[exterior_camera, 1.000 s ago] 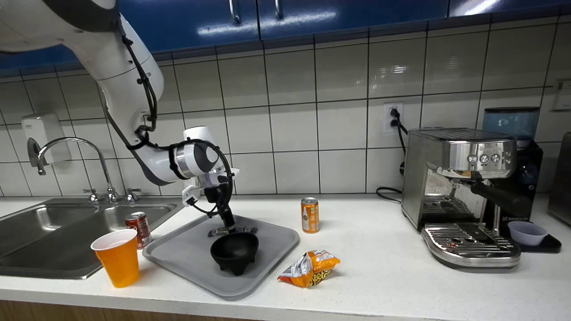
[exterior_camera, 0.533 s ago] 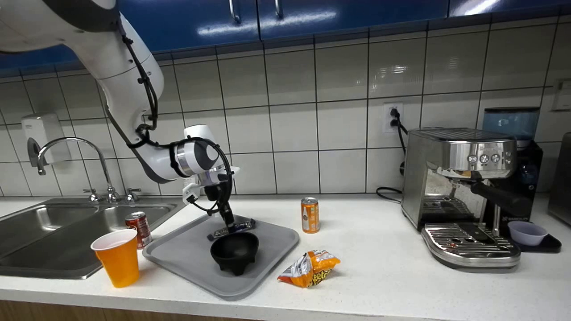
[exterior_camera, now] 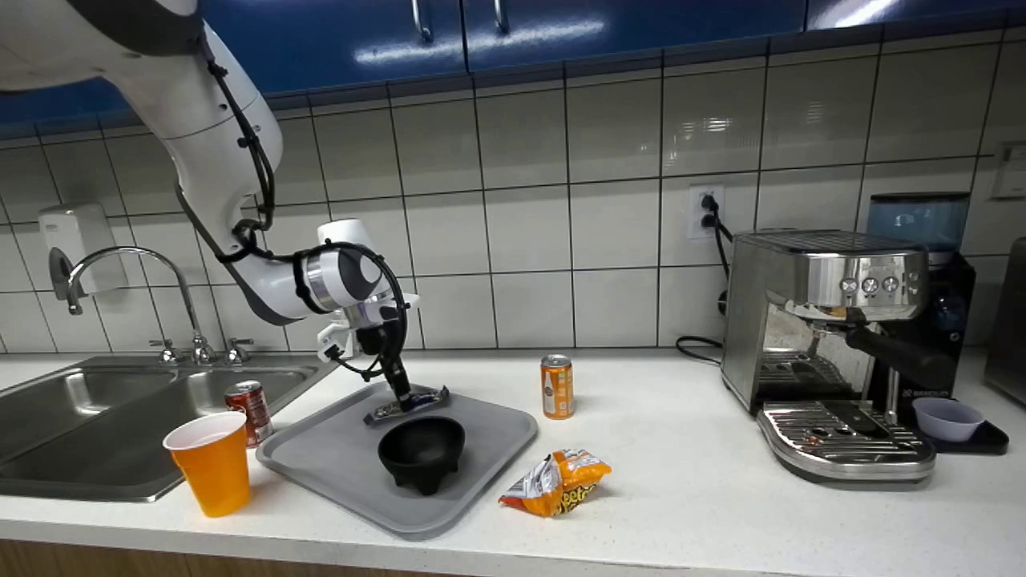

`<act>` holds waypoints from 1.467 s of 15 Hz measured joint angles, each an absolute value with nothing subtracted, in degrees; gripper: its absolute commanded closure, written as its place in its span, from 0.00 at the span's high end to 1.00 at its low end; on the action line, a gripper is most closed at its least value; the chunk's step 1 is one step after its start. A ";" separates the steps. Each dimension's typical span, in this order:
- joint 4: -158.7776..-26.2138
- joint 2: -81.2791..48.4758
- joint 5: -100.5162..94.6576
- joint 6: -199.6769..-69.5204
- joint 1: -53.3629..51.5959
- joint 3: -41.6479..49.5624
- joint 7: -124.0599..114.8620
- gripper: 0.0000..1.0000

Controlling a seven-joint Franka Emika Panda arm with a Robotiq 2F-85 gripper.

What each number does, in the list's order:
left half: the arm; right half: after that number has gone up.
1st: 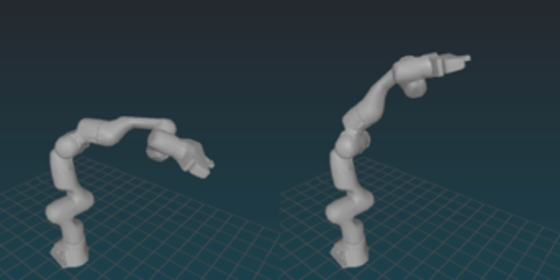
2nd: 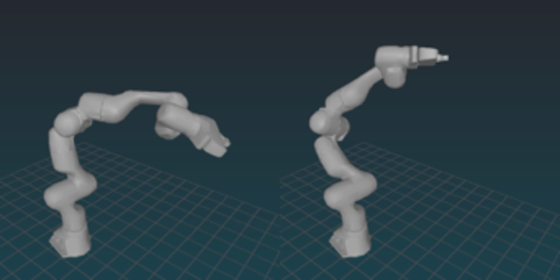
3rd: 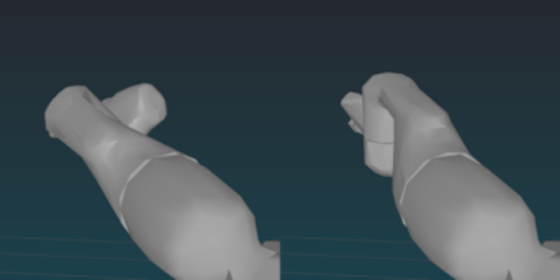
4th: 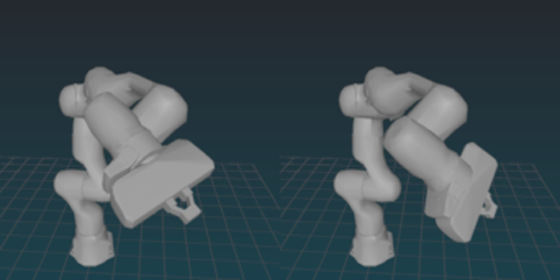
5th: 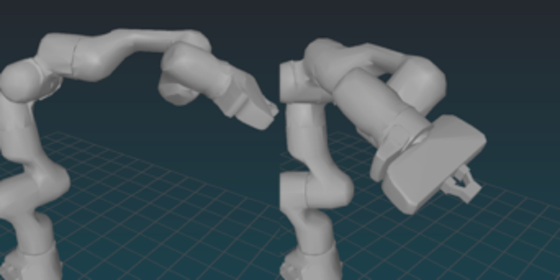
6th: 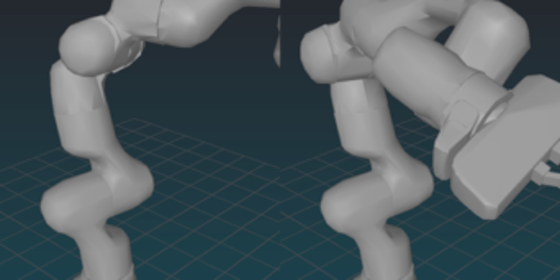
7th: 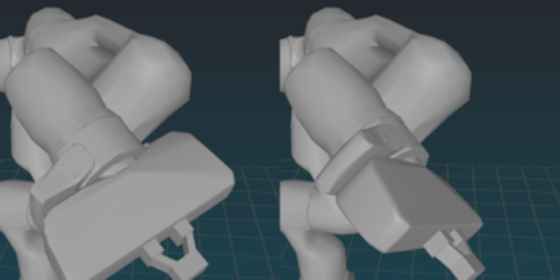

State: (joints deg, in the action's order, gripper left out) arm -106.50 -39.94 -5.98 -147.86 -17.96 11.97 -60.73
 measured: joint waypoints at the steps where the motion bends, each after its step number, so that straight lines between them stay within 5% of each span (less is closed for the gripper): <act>1: -106.40 -39.80 -6.07 -147.86 -18.40 11.98 -60.90 0.06; 22: -96.70 -43.11 -7.27 -147.28 -22.72 8.72 -61.66 0.06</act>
